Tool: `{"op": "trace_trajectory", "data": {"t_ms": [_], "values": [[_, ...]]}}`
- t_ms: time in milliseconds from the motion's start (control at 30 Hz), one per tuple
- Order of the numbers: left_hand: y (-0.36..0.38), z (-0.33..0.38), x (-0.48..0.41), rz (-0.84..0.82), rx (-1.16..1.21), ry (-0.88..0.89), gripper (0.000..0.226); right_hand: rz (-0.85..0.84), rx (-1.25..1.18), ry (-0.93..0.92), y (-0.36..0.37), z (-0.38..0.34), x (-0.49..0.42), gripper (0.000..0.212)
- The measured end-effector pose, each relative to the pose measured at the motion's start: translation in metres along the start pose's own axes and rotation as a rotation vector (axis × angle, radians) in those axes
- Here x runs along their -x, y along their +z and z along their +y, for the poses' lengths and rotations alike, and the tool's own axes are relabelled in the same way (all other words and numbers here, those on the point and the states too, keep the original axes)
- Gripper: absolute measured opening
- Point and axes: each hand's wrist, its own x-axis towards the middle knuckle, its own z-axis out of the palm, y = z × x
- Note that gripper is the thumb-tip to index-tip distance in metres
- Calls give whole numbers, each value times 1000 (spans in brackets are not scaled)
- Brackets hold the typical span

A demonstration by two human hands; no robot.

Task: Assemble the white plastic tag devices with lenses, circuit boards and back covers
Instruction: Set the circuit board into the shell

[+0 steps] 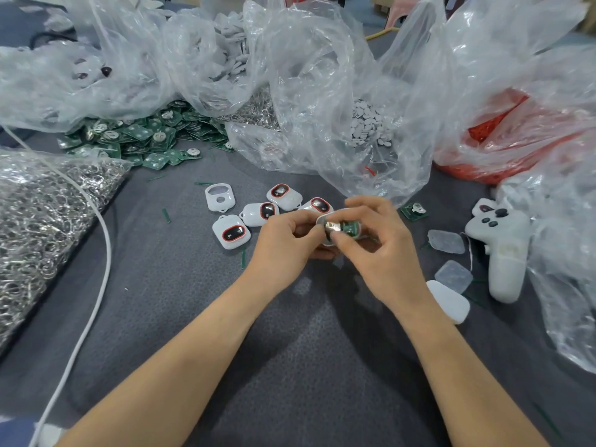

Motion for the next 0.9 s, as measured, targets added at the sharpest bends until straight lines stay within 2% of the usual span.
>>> {"op": "trace_trajectory", "data": {"t_ms": [333,667,900], "values": [[-1,1,-1,-57,78,-45,37,-24,63,77,-6,10,-4,30],[-2,0,-3,-68,79,-53,28,-77,234,-68,-8,11,-7,24],[-5,0,-1,-91,37,-46,23,-58,153,9,-8,14,-6,23]]}}
